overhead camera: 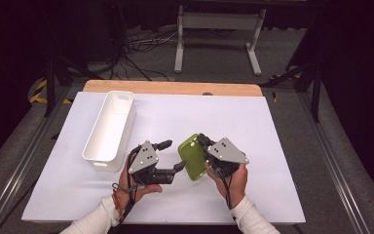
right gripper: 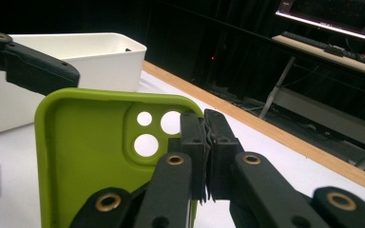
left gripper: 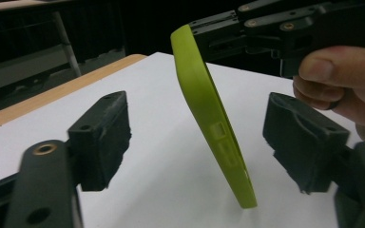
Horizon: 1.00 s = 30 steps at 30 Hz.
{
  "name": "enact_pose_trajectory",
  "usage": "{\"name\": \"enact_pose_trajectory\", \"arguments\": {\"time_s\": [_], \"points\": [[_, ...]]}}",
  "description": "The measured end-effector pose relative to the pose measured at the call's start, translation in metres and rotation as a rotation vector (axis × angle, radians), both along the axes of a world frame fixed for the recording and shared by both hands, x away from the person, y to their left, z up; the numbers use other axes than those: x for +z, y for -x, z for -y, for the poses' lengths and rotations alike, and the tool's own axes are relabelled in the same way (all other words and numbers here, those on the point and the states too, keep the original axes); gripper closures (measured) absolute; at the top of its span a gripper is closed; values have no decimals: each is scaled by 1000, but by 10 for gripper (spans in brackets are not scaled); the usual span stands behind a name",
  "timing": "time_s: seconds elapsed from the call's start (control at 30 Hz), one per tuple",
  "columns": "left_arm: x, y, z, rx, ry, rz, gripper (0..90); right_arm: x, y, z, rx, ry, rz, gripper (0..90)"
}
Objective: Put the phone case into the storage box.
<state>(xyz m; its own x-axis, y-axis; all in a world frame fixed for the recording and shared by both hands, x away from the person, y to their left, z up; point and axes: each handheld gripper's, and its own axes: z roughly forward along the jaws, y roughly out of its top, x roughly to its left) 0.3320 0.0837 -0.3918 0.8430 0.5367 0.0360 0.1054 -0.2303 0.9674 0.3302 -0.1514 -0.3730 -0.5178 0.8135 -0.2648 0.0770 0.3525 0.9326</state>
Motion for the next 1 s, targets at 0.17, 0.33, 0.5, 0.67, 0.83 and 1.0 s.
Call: {"name": "enact_pose_trajectory", "arguments": {"time_s": [0.17,0.33,0.5,0.67,0.83,1.0], "points": [[4,0,-3,33,17,0,375,0,4,-1,4,-10,24,883],[4,-2,-4,30,23,-12,422,0,7,-4,5,-11,39,882],[4,-3,-5,24,23,-11,488,1,10,-5,5,-13,58,880],[4,-4,-6,18,38,-27,554,2,12,-5,13,-16,66,877],[5,-5,-9,6,46,-30,644,2,14,-5,17,-31,85,871],[5,-5,-11,11,61,-22,733,2,17,-8,26,-29,100,866]]}}
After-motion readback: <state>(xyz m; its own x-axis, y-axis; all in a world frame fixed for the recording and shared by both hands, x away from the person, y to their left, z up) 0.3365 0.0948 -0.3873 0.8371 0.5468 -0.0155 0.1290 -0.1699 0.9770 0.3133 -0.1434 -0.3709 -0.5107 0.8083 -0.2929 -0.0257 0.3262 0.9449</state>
